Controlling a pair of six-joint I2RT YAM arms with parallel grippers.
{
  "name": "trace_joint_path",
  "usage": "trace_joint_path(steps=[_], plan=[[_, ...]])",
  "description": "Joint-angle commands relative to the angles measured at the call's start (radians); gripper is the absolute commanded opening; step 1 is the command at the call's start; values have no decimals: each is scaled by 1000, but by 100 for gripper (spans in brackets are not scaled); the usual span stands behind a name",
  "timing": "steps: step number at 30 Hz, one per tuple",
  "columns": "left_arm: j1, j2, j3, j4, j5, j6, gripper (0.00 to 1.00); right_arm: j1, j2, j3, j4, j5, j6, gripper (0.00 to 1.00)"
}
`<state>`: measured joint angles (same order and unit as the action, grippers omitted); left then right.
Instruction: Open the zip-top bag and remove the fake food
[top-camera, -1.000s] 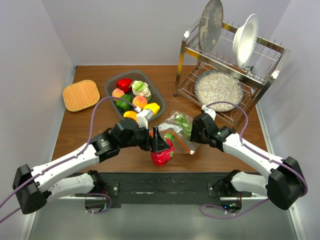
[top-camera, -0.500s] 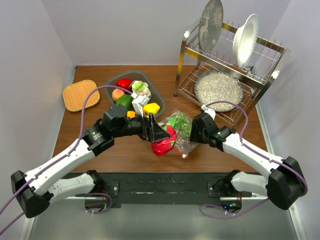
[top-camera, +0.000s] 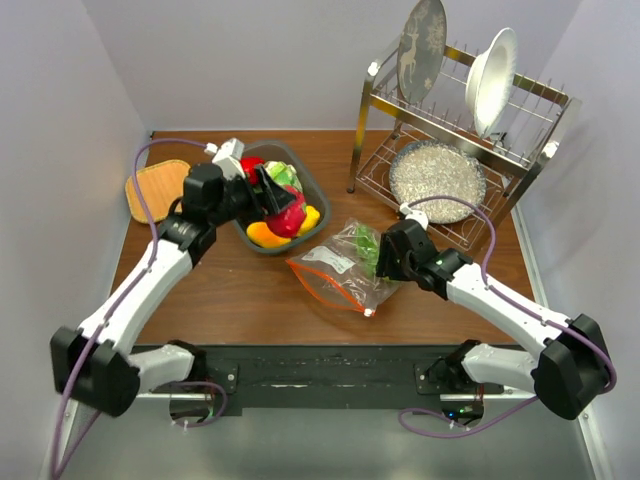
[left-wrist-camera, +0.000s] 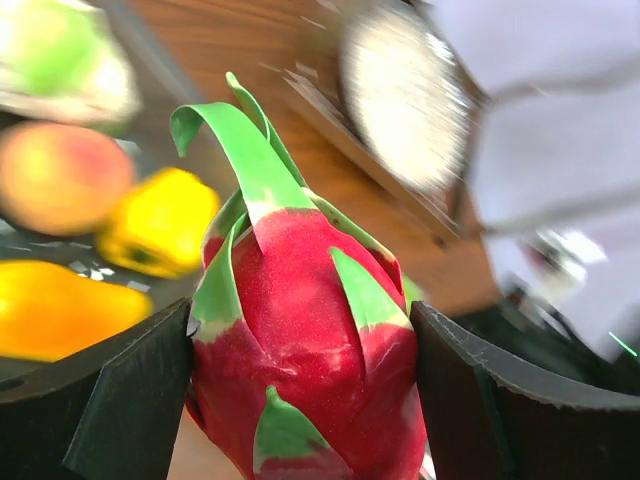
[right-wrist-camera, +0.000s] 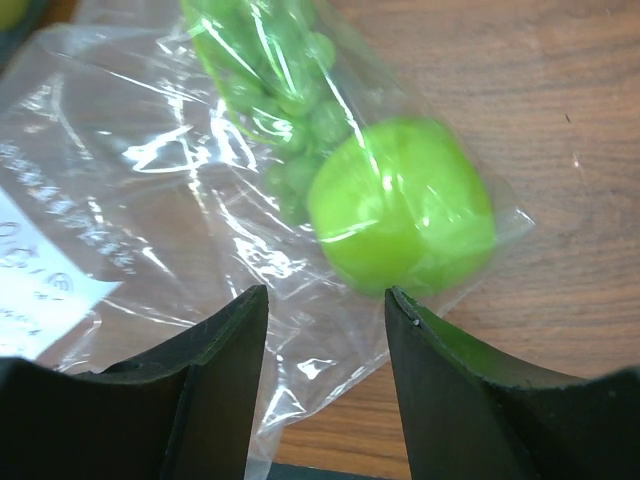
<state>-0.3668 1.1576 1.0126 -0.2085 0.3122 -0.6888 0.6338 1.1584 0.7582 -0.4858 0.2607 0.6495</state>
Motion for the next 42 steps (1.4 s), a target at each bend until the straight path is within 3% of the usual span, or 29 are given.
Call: trace_joint_path(steps=[1,5,12,20,24,27,28,33,39,42], plan=[[130,167,72,182,-36,57,30,-2,-16,67,9,-26,-36,55],[219,361,185,195,-41,142,30,-2,-19,72,10,-50,-50,55],[261,655,443,149,-61,209,30,-2,-29,69,23,-66,-59,54],[278,780,589,60,-104,268,30,-3,-54,67,21,-66,-67,54],[278,774,534,69,-104,264,32,-2,-55,67,21,-64,-67,55],[278,749,475,107,-99,258,47,-3,-49,67,27,-71,-68,56],[278,743,451,118,-97,253,60,-2,-48,67,27,-75,-70,57],[278,706,437,130,-97,259,86,-2,-58,70,26,-87,-80,62],[278,663,425,133,-81,264,99,0,-68,75,23,-107,-99,67],[278,640,432,120,-90,276,100,0,-69,81,18,-121,-108,69]])
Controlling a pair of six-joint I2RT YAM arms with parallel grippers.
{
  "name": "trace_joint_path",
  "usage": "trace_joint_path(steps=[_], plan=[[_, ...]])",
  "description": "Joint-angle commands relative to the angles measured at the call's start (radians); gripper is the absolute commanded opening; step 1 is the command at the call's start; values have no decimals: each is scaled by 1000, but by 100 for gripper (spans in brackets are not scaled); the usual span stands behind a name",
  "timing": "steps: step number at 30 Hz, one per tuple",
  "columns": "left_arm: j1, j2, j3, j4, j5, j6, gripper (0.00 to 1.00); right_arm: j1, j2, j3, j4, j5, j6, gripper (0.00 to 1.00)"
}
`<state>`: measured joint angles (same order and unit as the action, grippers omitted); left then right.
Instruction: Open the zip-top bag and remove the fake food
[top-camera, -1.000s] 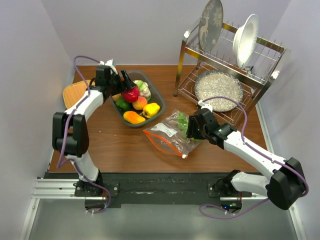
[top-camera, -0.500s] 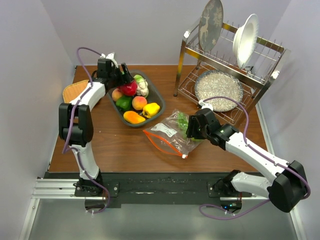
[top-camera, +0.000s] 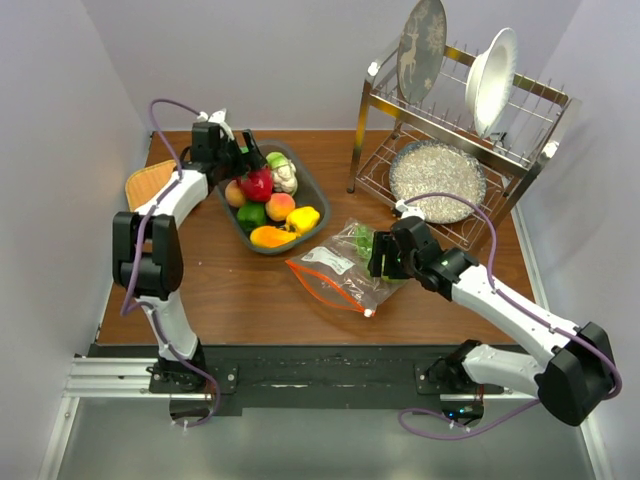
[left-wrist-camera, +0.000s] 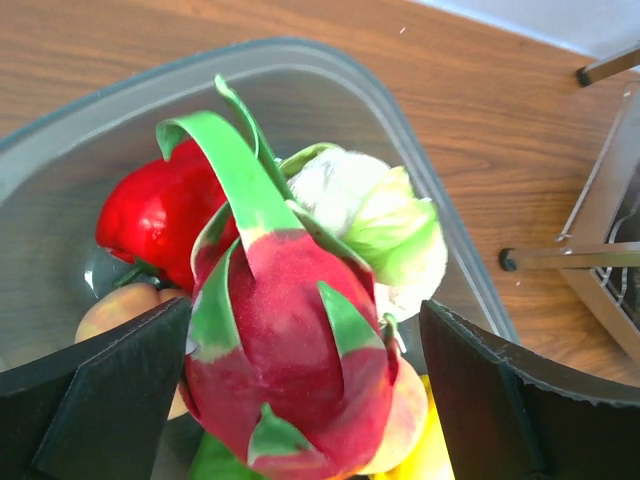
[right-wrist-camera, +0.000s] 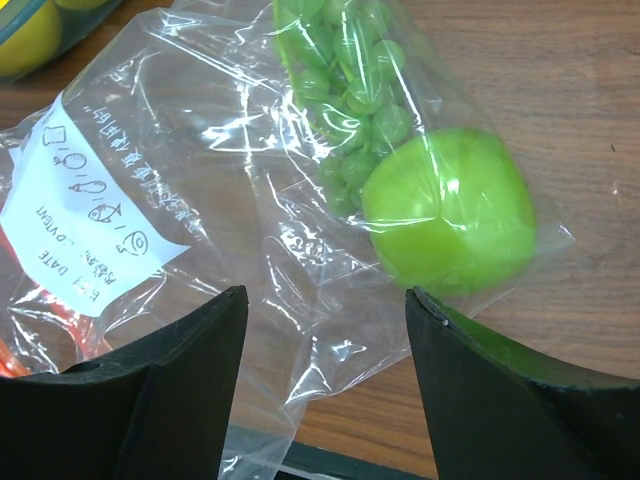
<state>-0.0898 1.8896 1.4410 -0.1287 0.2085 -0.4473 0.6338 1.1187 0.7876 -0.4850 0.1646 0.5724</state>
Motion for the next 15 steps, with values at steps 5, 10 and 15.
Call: trace_joint_path(steps=[5,10,15], plan=[[1,-153,24,5,-20,38,100,0,-39,68,0,-31,-48,71],[-10,-237,-7,-55,-70,3,97,33,-40,93,-15,-22,-72,72],[-123,-429,-196,-98,-151,-27,90,136,-17,142,-32,52,-98,72]])
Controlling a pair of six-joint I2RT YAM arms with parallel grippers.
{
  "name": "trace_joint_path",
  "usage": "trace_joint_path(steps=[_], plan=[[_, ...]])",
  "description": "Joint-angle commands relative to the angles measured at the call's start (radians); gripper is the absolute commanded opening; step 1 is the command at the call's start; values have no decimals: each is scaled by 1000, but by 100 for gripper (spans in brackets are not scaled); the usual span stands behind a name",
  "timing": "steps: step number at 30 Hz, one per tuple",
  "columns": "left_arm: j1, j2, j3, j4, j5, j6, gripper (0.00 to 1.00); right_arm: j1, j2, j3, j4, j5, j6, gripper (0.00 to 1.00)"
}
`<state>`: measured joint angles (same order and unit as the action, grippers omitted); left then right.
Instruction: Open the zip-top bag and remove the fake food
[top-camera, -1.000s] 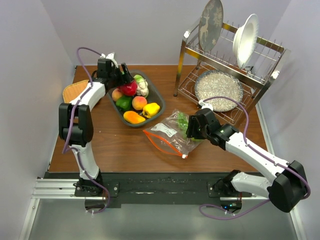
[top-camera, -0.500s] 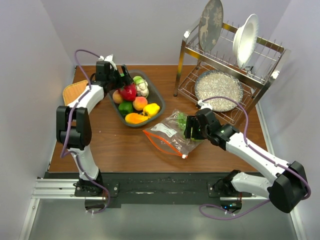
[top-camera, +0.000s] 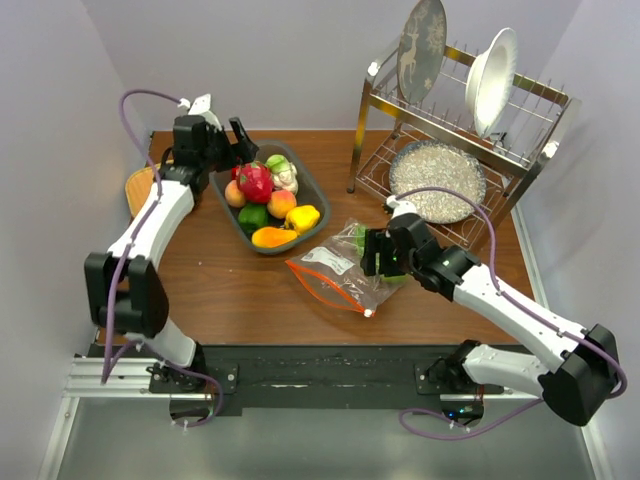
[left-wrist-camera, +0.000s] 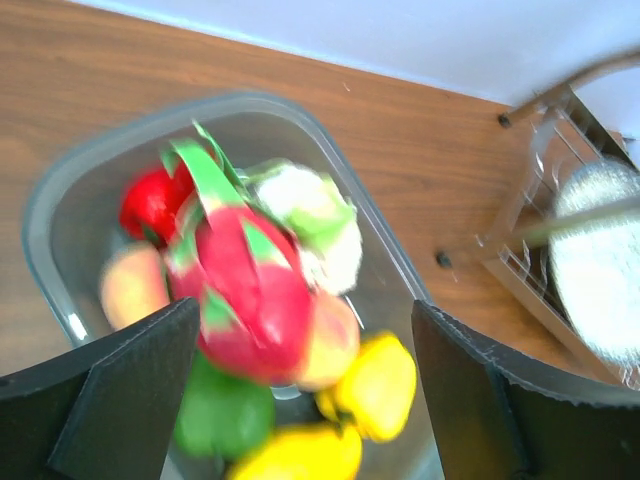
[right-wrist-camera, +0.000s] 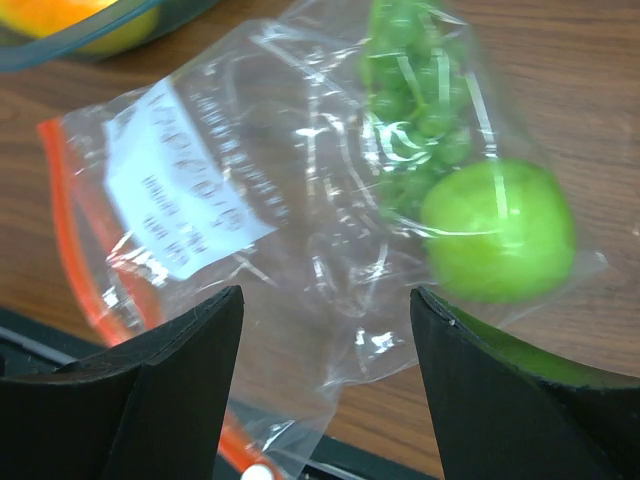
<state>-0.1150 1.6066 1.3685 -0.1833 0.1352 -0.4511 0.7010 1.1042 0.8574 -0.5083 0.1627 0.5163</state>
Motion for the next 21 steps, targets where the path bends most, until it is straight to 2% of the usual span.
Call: trace_joint_path(steps=[1,5,9,11,14,21], plan=[[-121,-213,-159,-50,-110,-32,89,101,2,77,-10,64,-45,72],[-213,-404,-374,-30,-123,-96,79,172,28,103,-6,90,-71,72],[-385,-540,-535,-68,-199,-167,71,264,89,141,-10,147,-117,72],[-478,-594,-595,-90,-233,-193,66,320,120,172,-28,185,-131,72],[-553,-672,-675,-91,-258,-260,58,382,169,201,-50,236,-142,72],[-681,-755,-773,-71,-281,-373,40,462,266,265,-113,323,-139,70]])
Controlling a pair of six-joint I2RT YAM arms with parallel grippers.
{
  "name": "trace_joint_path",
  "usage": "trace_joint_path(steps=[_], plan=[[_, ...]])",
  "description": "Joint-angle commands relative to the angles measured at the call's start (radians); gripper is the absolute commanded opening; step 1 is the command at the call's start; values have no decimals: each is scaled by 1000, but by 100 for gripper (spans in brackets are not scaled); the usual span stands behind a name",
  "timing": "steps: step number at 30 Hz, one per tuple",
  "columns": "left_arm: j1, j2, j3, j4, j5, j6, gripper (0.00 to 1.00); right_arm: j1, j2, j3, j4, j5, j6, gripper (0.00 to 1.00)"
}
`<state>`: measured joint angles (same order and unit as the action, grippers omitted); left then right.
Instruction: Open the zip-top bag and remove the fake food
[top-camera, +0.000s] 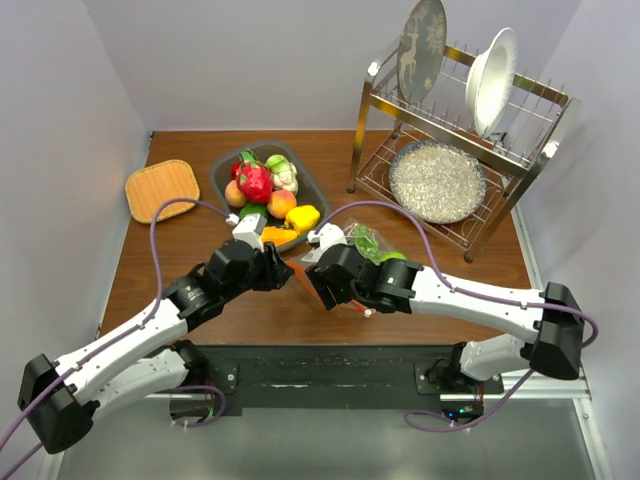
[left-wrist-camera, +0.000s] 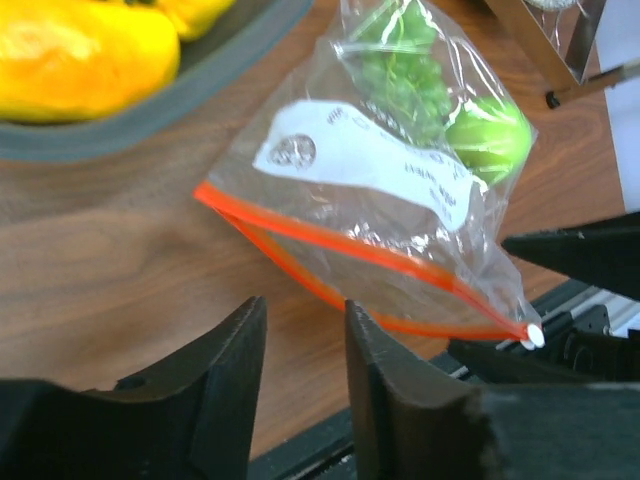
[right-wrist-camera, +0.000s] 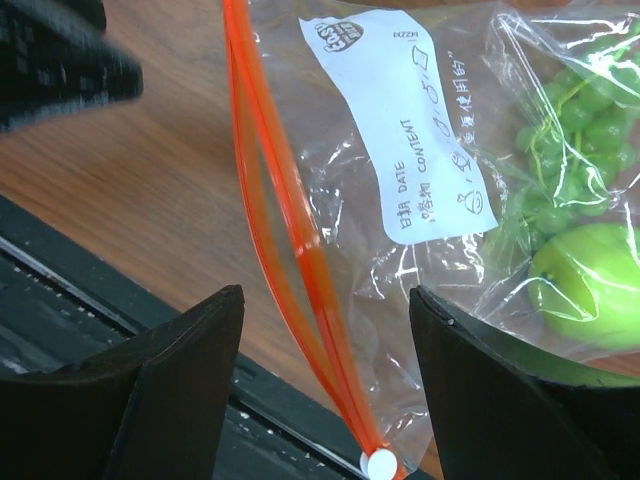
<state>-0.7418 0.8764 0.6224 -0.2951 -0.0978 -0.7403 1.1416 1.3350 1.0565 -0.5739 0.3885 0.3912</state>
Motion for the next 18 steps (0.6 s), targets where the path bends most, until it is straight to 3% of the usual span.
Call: trace_joint_path(steps=[1,5,6,10,13,18], plan=[[-67,-24,-30,57,-48,-91,36,21,62,82,-61,121,-9,68],[-135,-2,-62,144,-51,-149,30,23,88,105,-90,176,26,48],[-146,18,-67,168,-56,-159,29,24,90,109,-96,181,28,37],[-192,79,-70,322,-82,-198,24,23,105,141,-103,171,49,8],[-221,147,-72,437,-102,-229,21,23,121,164,-110,138,72,0],[-257,294,-73,557,-177,-274,16,23,105,174,-101,75,136,0]])
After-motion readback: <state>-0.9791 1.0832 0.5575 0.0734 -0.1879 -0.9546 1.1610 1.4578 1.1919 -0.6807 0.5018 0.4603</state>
